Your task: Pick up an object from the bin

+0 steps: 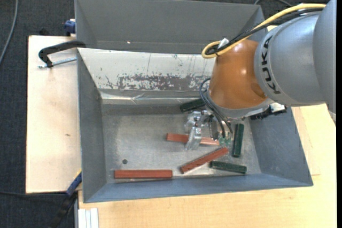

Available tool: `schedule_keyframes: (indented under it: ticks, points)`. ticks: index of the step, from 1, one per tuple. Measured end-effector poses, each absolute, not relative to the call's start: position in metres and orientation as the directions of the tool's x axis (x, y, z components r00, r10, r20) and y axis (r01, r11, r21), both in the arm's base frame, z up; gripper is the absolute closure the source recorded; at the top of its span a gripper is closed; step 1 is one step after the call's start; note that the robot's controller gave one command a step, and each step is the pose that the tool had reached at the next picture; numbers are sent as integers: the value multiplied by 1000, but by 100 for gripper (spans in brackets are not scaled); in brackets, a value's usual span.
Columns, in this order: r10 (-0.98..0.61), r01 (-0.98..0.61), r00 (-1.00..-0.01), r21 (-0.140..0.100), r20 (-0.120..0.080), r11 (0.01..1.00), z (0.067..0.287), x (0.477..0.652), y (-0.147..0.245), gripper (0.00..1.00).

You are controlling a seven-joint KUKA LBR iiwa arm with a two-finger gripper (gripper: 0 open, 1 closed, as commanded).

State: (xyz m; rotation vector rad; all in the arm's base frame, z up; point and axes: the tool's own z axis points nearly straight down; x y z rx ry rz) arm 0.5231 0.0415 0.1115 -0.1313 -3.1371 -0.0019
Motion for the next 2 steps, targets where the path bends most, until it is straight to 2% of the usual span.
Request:
schedule_keyframes:
  ticks: [1,2]
  points:
    - [83,83,-997,2,-7,997,127,524,42,100]
    - [83,83,-997,3,-9,997,133,525,42,100]
